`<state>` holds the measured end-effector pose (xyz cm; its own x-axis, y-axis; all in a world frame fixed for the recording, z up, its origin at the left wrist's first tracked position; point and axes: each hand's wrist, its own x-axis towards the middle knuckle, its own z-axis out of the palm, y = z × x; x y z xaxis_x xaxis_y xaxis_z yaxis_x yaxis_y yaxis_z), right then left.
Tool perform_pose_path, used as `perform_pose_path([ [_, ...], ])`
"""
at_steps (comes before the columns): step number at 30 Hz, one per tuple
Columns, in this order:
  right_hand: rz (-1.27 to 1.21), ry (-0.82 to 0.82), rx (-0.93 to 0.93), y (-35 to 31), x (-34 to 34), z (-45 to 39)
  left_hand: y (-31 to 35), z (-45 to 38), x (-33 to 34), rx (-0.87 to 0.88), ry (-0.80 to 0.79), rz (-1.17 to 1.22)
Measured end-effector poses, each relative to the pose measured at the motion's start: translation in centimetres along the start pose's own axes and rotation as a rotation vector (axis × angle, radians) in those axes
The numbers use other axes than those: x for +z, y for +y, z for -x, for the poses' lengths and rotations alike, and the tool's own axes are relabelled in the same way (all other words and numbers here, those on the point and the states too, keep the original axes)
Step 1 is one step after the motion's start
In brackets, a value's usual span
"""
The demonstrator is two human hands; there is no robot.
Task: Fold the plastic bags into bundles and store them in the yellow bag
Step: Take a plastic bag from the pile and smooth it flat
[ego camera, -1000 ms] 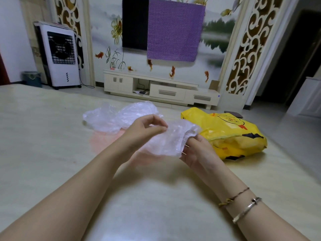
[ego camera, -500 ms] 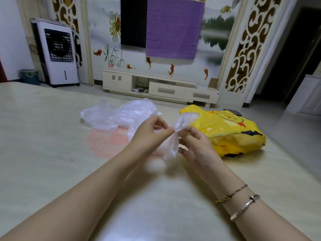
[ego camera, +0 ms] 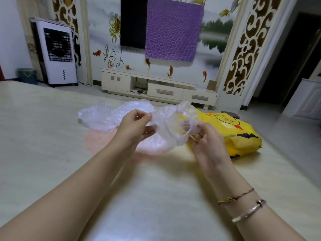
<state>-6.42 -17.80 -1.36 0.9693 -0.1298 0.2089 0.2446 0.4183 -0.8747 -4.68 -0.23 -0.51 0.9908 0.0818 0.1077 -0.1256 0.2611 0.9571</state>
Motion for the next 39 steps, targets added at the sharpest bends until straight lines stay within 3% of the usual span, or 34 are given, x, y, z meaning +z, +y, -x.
perform_pose_path([
  [3, -0.103, 0.033, -0.024, -1.1, 0.0, 0.2, 0.5, 0.3, -0.4, -0.127, -0.062, 0.019],
  [6, 0.003, 0.07, -0.058, -1.7, 0.1, 0.6, 0.3, 0.2, -0.7, -0.232, -0.09, -0.107],
  [9, 0.17, -0.015, -0.034, -1.9, -0.1, 1.0, 0.5, 0.1, -0.5, -0.261, -0.119, -0.045],
  [11, 0.254, -0.105, -0.013, -1.8, -0.1, 1.2, 0.9, 0.1, -0.6, -0.318, -0.244, -0.022],
  [15, 0.379, -0.159, -0.023, -1.2, 0.0, 1.1, 0.7, 0.9, -0.1, -0.275, -0.409, -0.19],
  [19, 0.552, -0.05, 0.044, -0.6, -0.1, 0.6, 0.5, 0.1, -0.4, -0.028, -0.157, -0.167],
  [22, 0.673, -0.171, 0.24, -0.3, -0.3, 0.7, 1.0, -0.3, -0.8, 0.191, 0.058, -0.307],
  [25, 0.615, -0.218, 0.297, 0.3, -0.2, 0.9, 1.2, 0.0, -1.0, 0.302, 0.138, -0.453],
  [30, 0.575, 0.041, 0.258, 1.1, -0.6, 0.0, 1.6, 0.1, -1.4, 0.301, 0.175, -0.723],
  [36, 1.211, -0.057, -0.09, 2.3, -1.1, -0.1, -0.1, 2.7, -4.4, 0.171, 0.172, -1.004],
  [39, 1.364, -0.111, -0.169, 2.4, -0.9, 0.6, -1.3, 4.7, -6.1, 0.16, 0.206, -1.268],
])
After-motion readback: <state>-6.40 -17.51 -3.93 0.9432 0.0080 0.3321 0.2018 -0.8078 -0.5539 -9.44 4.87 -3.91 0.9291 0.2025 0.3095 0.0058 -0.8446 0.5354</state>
